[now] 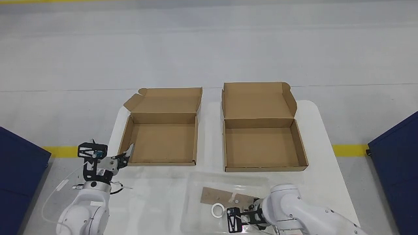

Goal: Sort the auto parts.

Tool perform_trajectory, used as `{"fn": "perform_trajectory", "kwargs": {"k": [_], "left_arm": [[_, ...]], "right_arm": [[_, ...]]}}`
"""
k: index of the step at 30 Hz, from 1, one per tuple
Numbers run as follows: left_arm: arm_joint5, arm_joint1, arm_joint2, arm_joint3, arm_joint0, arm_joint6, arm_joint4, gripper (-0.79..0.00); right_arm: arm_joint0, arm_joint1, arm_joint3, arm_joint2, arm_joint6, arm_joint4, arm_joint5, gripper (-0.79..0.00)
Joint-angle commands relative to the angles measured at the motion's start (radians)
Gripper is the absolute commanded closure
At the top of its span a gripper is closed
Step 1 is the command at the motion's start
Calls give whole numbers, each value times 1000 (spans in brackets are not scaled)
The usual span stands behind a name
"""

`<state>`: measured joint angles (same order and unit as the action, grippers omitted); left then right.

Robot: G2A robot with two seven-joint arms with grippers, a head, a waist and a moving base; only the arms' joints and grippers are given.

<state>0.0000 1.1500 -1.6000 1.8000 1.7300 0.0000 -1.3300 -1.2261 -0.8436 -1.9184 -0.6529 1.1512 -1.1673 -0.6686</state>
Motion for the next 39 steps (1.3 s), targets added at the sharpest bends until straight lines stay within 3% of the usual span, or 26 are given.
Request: {"fn": "perform_trajectory", "kwargs": {"k": [1, 8, 10, 12, 13, 24, 39], "left_arm": [[0, 0, 0, 0, 0, 0, 0, -785], [0, 0, 0, 0, 0, 0, 0, -785], [0, 0, 0, 0, 0, 0, 0, -785], [0, 0, 0, 0, 0, 0, 0, -785], [0, 0, 0, 0, 0, 0, 0, -785], [0, 0, 0, 0, 0, 0, 0, -785], [0, 0, 0, 0, 0, 0, 0, -785]], "right_arm": [[0, 0, 1, 1, 1, -1, 1, -292], [3, -2, 11, 11, -1, -5, -1, -286], [7, -3, 16, 16, 2, -6, 2, -194], [9, -4, 18, 18, 5, -4, 5, -12], [10, -5, 20, 18, 6, 0, 8, 0], [0, 4, -18, -19, -15, -4, 19, 0], [-76, 59, -99, -201, -144, 122, -37, 0]]}}
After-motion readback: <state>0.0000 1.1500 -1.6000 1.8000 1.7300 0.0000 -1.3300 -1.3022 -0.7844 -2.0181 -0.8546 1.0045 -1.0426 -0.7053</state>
